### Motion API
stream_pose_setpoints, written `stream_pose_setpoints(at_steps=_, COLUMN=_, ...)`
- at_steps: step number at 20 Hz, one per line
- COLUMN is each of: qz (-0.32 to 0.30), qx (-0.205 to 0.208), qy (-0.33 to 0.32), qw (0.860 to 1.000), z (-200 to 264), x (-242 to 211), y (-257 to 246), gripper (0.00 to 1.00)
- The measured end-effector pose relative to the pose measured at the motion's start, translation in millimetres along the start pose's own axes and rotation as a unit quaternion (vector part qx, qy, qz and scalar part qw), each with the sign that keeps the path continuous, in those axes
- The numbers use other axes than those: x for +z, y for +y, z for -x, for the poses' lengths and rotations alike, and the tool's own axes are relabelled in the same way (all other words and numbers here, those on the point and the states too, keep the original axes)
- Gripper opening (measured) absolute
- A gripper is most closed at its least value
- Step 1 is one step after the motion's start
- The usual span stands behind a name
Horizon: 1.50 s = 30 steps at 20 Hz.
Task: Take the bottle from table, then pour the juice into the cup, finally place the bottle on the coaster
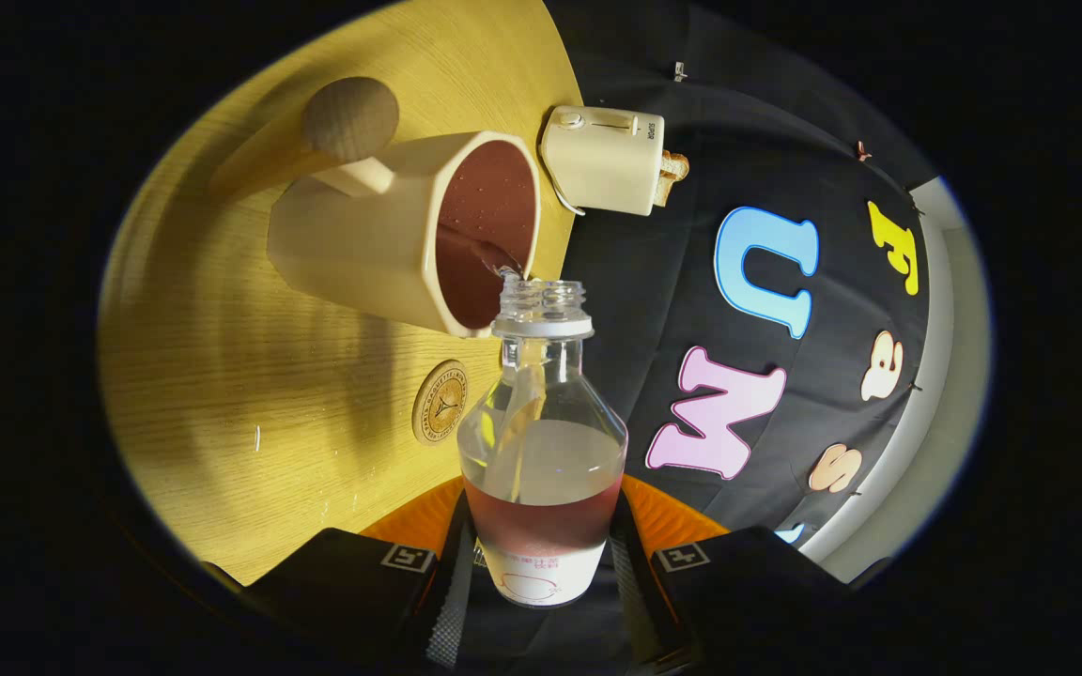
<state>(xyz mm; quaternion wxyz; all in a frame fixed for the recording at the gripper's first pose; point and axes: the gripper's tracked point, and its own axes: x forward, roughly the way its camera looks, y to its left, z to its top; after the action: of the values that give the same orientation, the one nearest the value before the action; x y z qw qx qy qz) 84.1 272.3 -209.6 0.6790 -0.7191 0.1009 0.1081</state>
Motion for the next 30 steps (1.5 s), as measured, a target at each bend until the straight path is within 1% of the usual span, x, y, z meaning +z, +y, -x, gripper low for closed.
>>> stream_pose_setpoints(at_steps=30, qz=0.078, qx=-0.041, qy=-0.023, qw=0.996, z=-3.7, x=5.0, y=-23.3, gripper=0.70)
